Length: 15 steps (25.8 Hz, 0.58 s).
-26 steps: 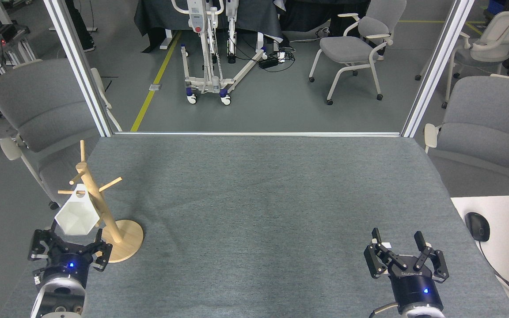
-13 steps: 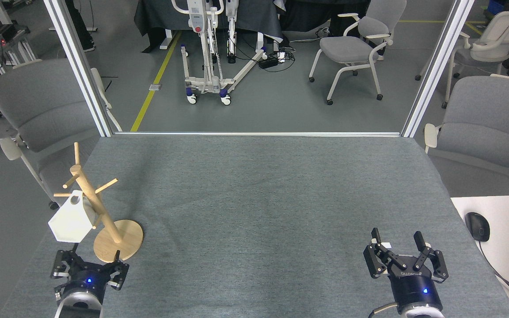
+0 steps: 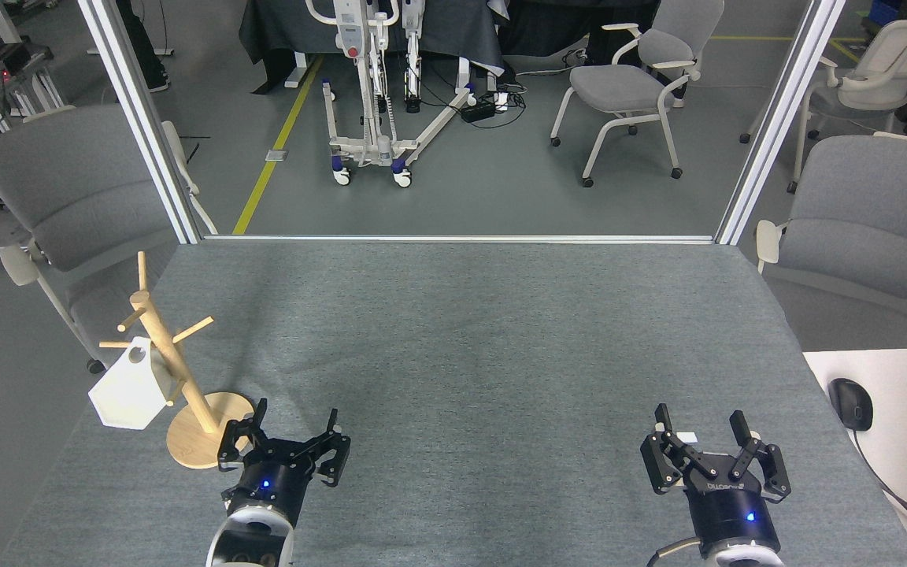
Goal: Hang cup on storage rack
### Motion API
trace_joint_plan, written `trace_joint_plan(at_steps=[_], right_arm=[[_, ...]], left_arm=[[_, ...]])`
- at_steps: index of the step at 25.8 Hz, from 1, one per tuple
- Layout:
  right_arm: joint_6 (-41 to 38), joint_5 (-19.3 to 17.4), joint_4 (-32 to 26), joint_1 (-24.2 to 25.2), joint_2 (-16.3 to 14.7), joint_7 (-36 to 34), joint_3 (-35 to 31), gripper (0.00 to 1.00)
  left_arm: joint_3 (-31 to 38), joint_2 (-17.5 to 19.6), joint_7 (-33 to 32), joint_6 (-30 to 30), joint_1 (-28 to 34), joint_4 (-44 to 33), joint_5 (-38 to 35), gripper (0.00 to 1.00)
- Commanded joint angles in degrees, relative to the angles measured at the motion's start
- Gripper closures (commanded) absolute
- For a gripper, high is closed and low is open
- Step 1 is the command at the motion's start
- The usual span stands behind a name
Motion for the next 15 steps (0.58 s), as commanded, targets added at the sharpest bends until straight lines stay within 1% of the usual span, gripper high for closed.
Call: trace_joint_plan(at_steps=[1,4,6,8,13,15], right_arm=[[0.0,0.0,0.02,0.02,0.08,0.0,0.05,0.0],[0.0,0.0,0.02,0.11,0.25,0.0,-0.04,0.0],[0.0,0.0,0.02,0.19,0.43,0.0,-0.04,0.0],[0.0,0.0,0.02,0.11,0.69,0.0,-0.13,0.0],[0.0,0.0,0.02,-0.24,0.78,0.0,-0.13,0.0],[0.0,0.0,-0.06,-0.6,0.69,0.0,-0.13,0.0]], left_arm=[[-7.43,-0.21,0.14,6.39,-2.66,-0.42,4.78,0.01],[-12.44,-0.3,-0.38,11.14,-5.83,-0.33,4.96,0.01],[-15.25,-0.3,-0.39,13.25,-6.0,-1.29,4.96,0.01],[-17.36,-0.13,-0.47,13.86,-5.21,-4.11,4.96,0.01],[-17.98,-0.04,-0.21,13.6,2.88,-11.31,4.96,0.01],[-17.98,0.14,0.05,13.43,5.51,-12.63,4.69,0.02]])
